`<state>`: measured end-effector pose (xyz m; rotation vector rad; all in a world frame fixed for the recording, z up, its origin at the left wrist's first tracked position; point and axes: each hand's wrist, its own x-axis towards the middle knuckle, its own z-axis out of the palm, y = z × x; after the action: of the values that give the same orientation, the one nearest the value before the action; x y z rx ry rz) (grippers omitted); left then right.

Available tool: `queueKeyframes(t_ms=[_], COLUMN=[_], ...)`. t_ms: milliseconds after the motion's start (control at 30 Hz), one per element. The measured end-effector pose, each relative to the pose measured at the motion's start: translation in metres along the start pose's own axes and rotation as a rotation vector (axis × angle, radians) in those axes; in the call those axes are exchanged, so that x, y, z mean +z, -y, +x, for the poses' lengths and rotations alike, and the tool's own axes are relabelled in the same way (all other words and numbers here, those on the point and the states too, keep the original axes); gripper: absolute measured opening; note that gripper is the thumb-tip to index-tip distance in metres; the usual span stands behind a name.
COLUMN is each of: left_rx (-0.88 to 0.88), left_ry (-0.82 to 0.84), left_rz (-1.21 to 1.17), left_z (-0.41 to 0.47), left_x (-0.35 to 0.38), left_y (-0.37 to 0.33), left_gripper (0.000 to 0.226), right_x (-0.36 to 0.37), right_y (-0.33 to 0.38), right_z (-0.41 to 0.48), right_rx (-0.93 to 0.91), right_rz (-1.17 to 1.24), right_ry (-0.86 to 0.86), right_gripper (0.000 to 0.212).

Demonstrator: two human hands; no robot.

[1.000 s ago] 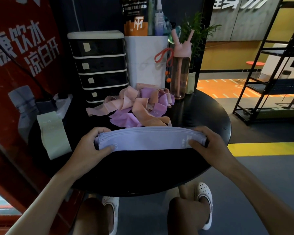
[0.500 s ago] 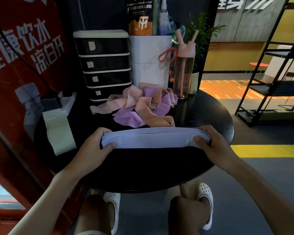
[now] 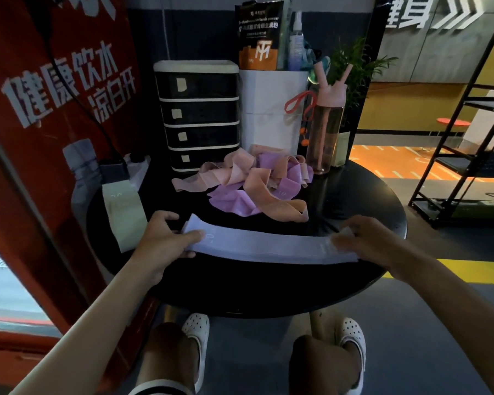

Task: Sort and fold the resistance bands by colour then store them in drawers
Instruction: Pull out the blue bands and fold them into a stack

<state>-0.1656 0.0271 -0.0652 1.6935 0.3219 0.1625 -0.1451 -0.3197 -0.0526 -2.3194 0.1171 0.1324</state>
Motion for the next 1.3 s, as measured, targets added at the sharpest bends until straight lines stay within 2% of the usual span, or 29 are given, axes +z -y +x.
queueKeyframes(t_ms=[100, 200, 267, 333, 367, 433, 467, 500, 600, 700, 833, 933, 1000, 1067, 1133, 1233, 1300], left_rx=[0.095, 0.265, 0.399, 0.516, 0.57, 0.669, 0.703, 0.722, 0.752, 0.763, 0.715, 0.57, 0.527, 0.517, 0.482, 0.485, 0.549], left_ry=[-0.042, -0.081, -0.077, -0.052, -0.02, 0.049, 0.078, 0.101, 0.135, 0.117, 0.068, 0.141, 0.172, 0.159, 0.131, 0.07, 0.014], left_rz=[0.004, 0.015, 0.036, 0.039, 0.036, 0.051, 0.06, 0.064, 0.078, 0.094, -0.048, -0.147, -0.089, 0.031, 0.044, 0.028, 0.091], left_z=[-0.008, -0.019, -0.025, -0.032, -0.036, -0.045, -0.048, -0.051, -0.055, -0.056, -0.054, -0.051, -0.047, -0.045, -0.044, -0.033, -0.02], left_x=[0.003, 0.007, 0.012, 0.017, 0.02, 0.024, 0.025, 0.026, 0.024, 0.024, 0.029, 0.041, 0.047, 0.051, 0.053, 0.046, 0.036], left_y=[-0.006, -0.024, -0.042, -0.062, -0.072, -0.088, -0.094, -0.1, -0.11, -0.111, -0.103, -0.085, -0.068, -0.055, -0.047, -0.043, -0.048], left_gripper=[0.061, 0.06, 0.059, 0.059, 0.058, 0.057, 0.058, 0.058, 0.059, 0.059, 0.067, 0.07, 0.061, 0.039, 0.023, 0.016, 0.013], right_x=[-0.002, -0.006, -0.007, -0.004, -0.003, 0.001, 0.003, 0.003, 0.0, -0.002, 0.001, -0.002, -0.005, -0.007, -0.007, -0.007, -0.009], right_y=[0.0, 0.017, 0.047, 0.088, 0.106, 0.136, 0.148, 0.156, 0.17, 0.178, 0.186, 0.194, 0.201, 0.206, 0.212, 0.217, 0.22], right_z=[0.003, 0.001, -0.012, -0.032, -0.038, -0.044, -0.045, -0.045, -0.046, -0.047, -0.036, -0.032, -0.03, -0.024, -0.017, -0.011, -0.007], right_rx=[-0.103, -0.157, -0.343, -0.543, -0.596, -0.613, -0.621, -0.645, -0.717, -0.739, -0.784, -0.785, -0.758, -0.71, -0.693, -0.692, -0.693], right_rz=[-0.389, -0.519, -0.303, 0.002, 0.074, 0.129, 0.134, 0.122, 0.132, 0.225, 0.143, 0.129, 0.21, 0.306, 0.367, 0.44, 0.455], right_ry=[-0.036, -0.044, -0.027, 0.115, 0.182, 0.247, 0.24, 0.241, 0.291, 0.322, 0.114, 0.007, -0.01, -0.019, -0.034, -0.034, -0.011], right_gripper=[0.027, 0.027, 0.021, 0.009, 0.014, 0.041, 0.048, 0.045, 0.015, 0.015, 0.008, 0.011, 0.014, 0.022, 0.028, 0.032, 0.035])
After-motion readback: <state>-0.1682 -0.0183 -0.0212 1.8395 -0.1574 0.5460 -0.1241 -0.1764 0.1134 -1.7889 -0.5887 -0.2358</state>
